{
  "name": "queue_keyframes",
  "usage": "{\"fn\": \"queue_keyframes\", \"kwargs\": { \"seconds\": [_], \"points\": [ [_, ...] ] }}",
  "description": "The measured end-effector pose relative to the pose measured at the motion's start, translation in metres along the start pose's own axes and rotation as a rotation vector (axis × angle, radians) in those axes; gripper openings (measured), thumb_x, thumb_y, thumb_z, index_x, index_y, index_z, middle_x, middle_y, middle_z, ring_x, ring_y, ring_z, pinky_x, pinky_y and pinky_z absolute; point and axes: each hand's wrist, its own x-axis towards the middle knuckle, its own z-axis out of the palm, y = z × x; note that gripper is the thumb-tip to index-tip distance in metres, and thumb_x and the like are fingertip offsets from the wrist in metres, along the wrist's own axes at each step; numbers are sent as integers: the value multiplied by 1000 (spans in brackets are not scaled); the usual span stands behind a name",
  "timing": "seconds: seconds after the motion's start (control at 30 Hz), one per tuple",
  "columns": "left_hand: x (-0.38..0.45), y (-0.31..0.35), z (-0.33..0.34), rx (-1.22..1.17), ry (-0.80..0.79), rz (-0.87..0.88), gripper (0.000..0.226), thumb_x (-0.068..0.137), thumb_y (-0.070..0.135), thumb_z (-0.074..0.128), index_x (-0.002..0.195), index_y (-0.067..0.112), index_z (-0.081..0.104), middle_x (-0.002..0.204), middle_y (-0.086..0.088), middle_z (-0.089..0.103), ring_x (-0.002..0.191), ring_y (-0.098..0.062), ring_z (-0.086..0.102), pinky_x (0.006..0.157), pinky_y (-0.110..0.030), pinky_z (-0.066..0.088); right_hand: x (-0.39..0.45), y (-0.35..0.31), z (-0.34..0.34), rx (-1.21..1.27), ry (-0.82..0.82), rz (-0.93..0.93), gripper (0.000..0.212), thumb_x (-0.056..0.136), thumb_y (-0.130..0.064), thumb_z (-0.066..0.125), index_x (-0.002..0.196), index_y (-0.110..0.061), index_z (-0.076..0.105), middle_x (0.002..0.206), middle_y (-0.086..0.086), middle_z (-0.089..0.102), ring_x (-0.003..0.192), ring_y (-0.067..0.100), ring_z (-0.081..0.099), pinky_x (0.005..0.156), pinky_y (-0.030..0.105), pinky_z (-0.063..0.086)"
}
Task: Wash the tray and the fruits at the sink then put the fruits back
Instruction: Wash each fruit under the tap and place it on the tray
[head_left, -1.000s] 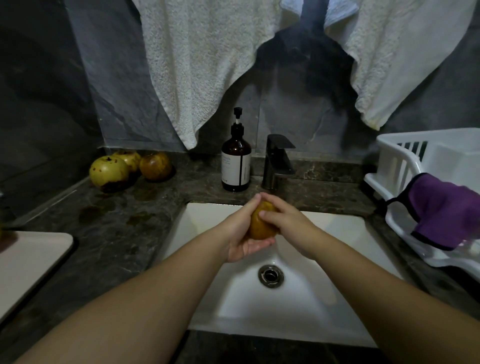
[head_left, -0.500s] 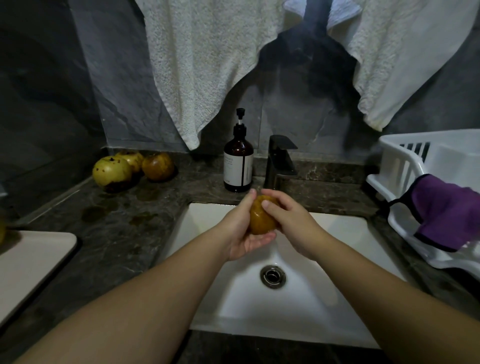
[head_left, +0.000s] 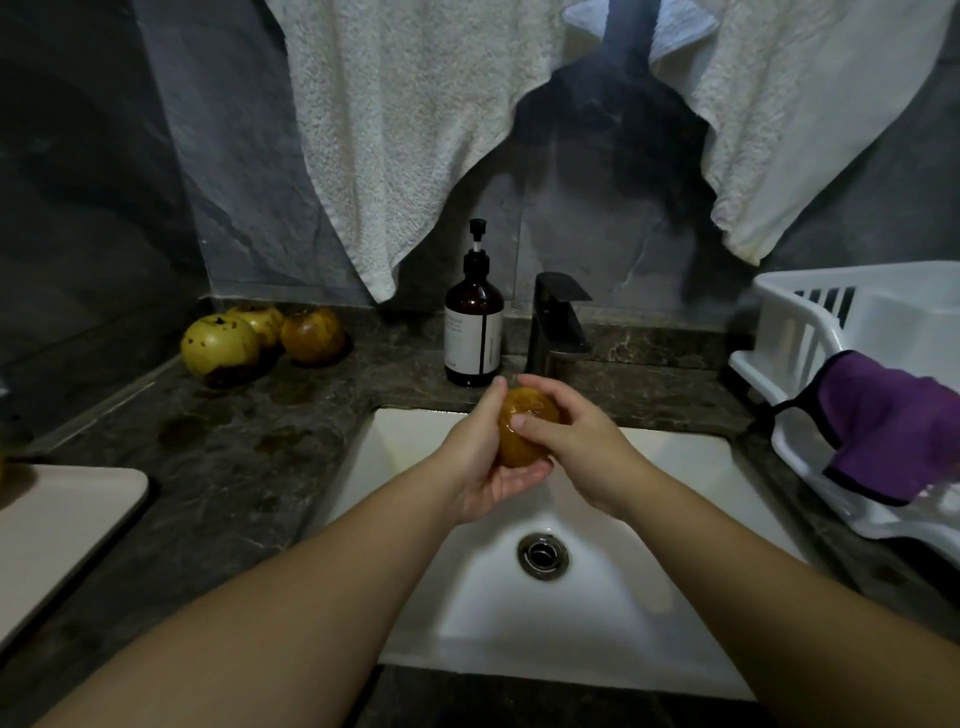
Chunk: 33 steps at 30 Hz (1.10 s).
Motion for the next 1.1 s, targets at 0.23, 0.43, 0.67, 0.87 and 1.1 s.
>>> {"fn": "queue_keyframes", "kwargs": {
  "seconds": [0.23,0.43,0.67,0.87,1.1],
  "points": [
    [-1,-4,5,10,4,28,62,96,68,55,132,18,62,117,-22,72,79,-29,79,59,-32,63,-4,-4,6,-54,96,-24,31,82,-41,80,109,-52,70,126,-3,63,112,17,65,79,28,61],
    [-4,-4,4,-1,21,22,63,96,67,56,136,18,61,122,-23,71,82,-29,78,59,-32,64,-4,-3,4,23,45,0,25,90,-31,73,109,-47,72,128,1,63,119,24,62,95,41,58],
    [3,-4,7,-58,48,128,46,100,54,61,138,27,58,132,-17,65,109,-36,73,84,-46,64,-4,-3,11,-148,125,54,36,98,-46,62,133,-44,55,126,-7,58,106,11,60,81,25,52],
    [15,-13,8,478,156,359,41,105,58,46,143,42,49,133,0,62,109,-20,63,87,-37,50,0,-4,13,-274,216,412,69,95,-79,30,134,-24,43,109,12,66,81,23,70,65,33,50],
    [14,-8,-2,493,131,154,66,96,79,38,125,24,61,95,-12,74,73,-22,71,64,-29,55,-5,-4,9,-490,116,145,64,90,-79,38,132,-31,47,108,7,65,76,25,72,55,34,57]
  ]
}}
